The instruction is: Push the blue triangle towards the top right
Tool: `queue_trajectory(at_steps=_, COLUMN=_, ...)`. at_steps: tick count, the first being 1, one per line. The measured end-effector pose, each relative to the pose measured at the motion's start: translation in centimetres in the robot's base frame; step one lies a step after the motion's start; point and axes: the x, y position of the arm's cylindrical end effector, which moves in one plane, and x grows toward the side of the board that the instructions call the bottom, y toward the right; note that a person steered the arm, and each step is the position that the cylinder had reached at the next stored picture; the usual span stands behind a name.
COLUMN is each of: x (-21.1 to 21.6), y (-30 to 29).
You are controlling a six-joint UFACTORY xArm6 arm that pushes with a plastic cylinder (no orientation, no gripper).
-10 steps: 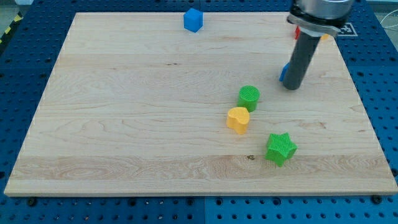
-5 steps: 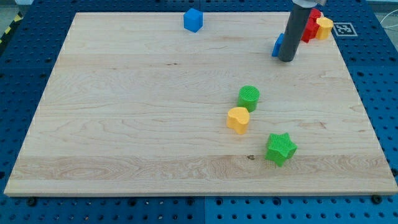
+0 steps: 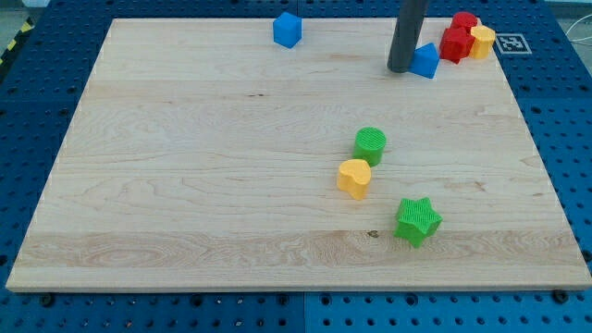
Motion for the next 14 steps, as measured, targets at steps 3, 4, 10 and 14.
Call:
queue_trajectory(at_steps=3, x=1.1, y=1.1)
queue_trajectory(at_steps=4, x=-0.6, y=1.5)
queue_trajectory(at_steps=10, x=3.0, y=8.8)
queue_trajectory(at_steps=14, x=-2.2, y=5.9)
